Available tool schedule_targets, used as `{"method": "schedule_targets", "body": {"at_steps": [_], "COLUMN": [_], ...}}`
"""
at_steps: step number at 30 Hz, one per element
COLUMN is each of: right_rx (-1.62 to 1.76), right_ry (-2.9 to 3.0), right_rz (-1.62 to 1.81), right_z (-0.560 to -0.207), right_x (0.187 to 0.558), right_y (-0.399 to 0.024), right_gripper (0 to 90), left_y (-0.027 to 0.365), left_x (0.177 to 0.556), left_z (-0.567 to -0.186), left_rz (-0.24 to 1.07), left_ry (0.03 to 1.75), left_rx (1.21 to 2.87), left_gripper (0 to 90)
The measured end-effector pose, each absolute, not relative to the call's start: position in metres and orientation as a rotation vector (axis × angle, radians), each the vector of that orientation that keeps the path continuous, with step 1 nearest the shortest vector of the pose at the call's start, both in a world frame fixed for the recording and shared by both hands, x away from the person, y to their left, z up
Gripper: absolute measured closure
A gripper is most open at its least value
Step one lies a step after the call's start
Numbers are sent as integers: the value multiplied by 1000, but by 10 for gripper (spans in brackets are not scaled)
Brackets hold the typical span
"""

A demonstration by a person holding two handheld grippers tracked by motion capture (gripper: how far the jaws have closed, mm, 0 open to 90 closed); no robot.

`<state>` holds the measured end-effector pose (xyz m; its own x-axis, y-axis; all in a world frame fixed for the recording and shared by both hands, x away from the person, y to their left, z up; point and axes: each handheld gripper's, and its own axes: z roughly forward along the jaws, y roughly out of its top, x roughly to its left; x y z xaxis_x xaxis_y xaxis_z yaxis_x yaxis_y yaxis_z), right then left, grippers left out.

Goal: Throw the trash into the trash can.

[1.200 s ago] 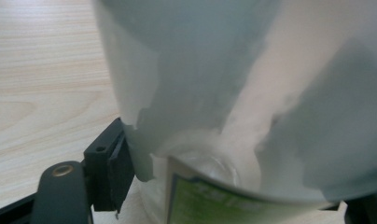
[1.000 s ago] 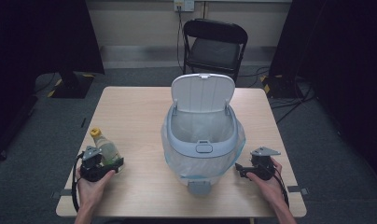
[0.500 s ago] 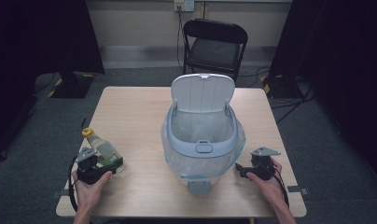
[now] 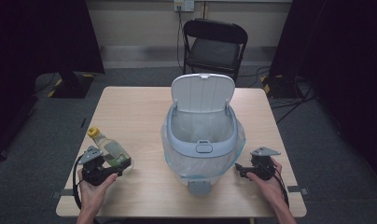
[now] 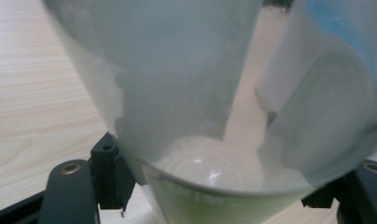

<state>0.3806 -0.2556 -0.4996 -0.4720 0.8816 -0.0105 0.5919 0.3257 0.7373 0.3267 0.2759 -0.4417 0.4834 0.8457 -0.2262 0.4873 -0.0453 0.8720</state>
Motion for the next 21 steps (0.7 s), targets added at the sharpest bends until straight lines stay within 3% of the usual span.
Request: {"method": "schedule_targets", "body": {"at_steps": [21], "right_rx": [1302], "right_ry": [2185], "right_rz": [954], "right_z": [-500], "right_x": [381], "right_y": [-256], "right_gripper": [148], "left_y": [251], "left_x": [311], "left_z": [-395], "left_rz": [440], "left_ry": [952], "left_rx": [1690], "left_gripper": [280]}}
